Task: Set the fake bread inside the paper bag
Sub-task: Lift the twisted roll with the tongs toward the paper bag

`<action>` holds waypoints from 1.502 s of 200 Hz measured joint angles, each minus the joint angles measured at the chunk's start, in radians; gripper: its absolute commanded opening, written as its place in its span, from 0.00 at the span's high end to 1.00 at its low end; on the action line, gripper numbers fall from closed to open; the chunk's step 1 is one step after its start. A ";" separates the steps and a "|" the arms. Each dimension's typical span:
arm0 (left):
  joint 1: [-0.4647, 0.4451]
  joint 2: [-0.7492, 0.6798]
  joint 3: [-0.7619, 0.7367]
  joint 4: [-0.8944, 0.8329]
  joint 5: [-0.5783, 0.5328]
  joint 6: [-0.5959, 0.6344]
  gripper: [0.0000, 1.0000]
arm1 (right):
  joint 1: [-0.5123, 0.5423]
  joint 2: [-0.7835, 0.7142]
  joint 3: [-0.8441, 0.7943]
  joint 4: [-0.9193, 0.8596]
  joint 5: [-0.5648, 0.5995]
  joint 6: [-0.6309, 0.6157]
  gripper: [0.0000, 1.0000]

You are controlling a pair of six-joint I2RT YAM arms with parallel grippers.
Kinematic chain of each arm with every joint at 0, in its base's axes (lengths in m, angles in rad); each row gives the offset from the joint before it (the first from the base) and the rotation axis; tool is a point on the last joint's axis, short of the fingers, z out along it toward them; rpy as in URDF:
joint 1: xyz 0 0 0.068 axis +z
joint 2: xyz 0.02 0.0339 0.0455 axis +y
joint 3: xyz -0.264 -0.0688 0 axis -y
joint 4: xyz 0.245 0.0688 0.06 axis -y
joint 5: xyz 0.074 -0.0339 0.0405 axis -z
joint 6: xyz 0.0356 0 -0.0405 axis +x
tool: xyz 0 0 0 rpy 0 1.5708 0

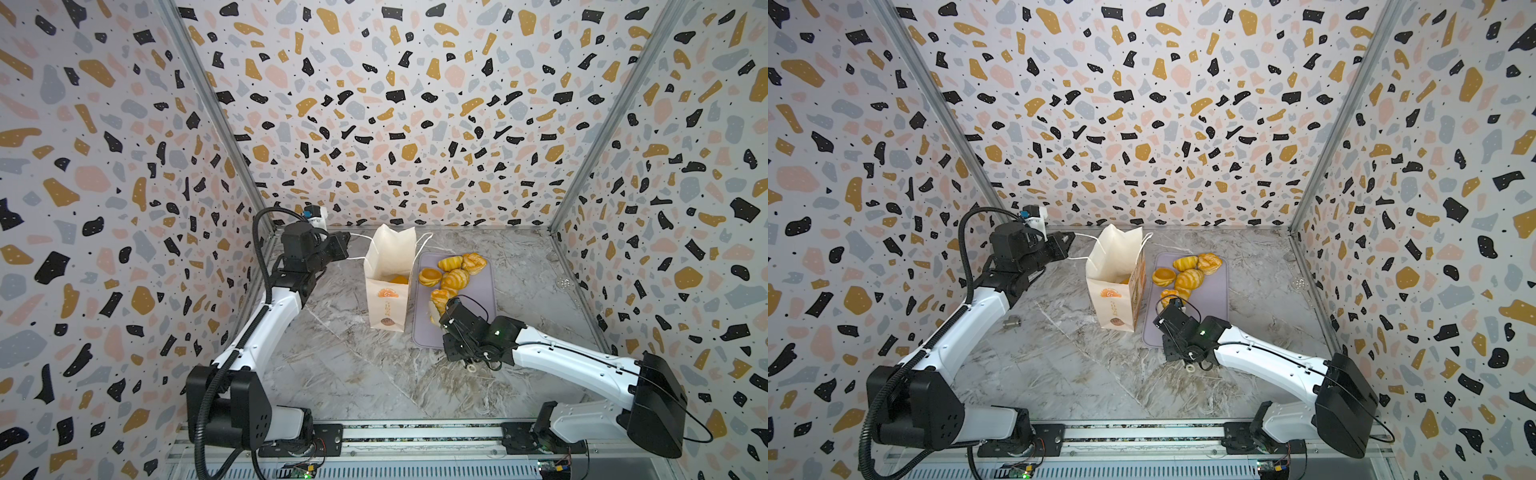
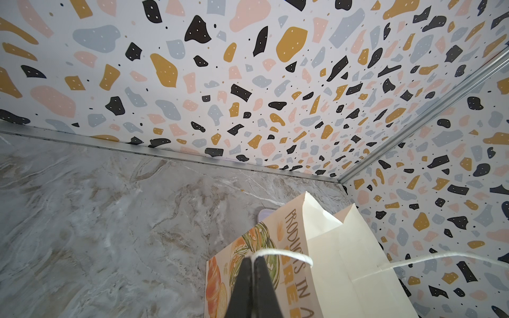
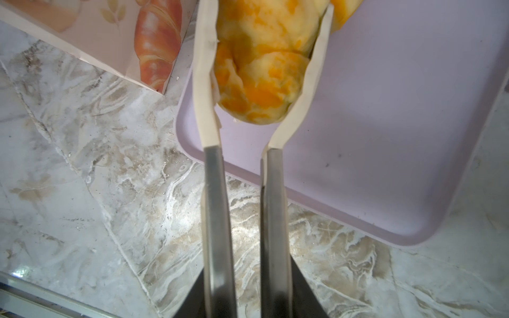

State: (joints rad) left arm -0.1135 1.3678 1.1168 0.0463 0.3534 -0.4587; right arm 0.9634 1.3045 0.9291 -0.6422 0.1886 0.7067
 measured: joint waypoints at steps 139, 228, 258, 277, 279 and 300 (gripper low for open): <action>0.000 0.000 0.000 0.000 0.000 -0.002 1.00 | 0.000 -0.010 0.000 0.039 0.040 -0.006 0.65; 0.000 0.000 0.000 0.000 0.000 -0.002 1.00 | -0.002 -0.021 0.007 0.074 0.058 -0.023 0.65; 0.000 0.000 0.000 0.000 0.000 -0.002 1.00 | -0.006 -0.023 0.025 0.075 0.070 -0.037 0.65; 0.000 0.000 0.000 0.000 0.000 -0.001 1.00 | -0.008 -0.026 0.039 0.084 0.075 -0.043 0.65; 0.000 0.000 0.000 0.000 0.000 -0.001 1.00 | -0.008 -0.027 0.040 0.087 0.075 -0.044 0.65; 0.000 0.000 0.000 0.000 0.000 -0.001 1.00 | -0.008 -0.045 0.040 0.108 0.078 -0.049 0.66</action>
State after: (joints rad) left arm -0.1135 1.3678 1.1168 0.0463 0.3534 -0.4599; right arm 0.9554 1.2594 0.9695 -0.5339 0.2668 0.6579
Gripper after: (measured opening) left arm 0.046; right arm 0.349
